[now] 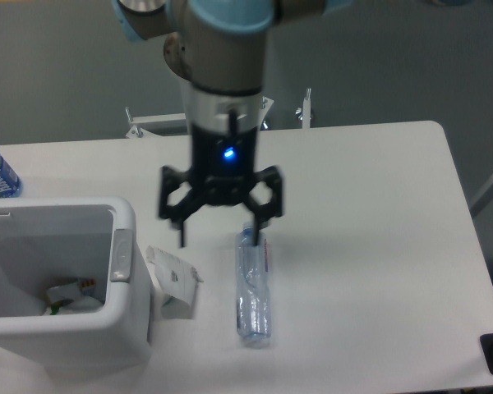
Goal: Open the trash can
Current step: 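Lift the lid open and move the gripper back toward the bottle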
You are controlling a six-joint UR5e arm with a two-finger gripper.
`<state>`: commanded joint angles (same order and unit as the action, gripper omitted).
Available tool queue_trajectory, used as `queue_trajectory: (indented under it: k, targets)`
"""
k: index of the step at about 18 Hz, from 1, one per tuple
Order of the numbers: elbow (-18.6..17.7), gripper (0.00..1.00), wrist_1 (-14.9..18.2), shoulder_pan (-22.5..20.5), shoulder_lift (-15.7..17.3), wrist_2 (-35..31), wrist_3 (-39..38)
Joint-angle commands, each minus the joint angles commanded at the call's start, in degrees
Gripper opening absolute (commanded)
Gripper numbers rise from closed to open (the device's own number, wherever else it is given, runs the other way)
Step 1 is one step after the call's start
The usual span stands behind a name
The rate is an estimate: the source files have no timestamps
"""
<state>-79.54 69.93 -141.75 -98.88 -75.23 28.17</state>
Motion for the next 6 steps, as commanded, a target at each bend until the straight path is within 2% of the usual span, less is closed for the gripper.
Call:
queue_trajectory:
  k: [3, 6]
  targets:
    - [-0.9, 1.0, 6.3, -4.8, 1.8, -0.3, 11.7]
    - [-3.1, 1.0, 7.4, -8.8, 3.1, -5.4, 21.3]
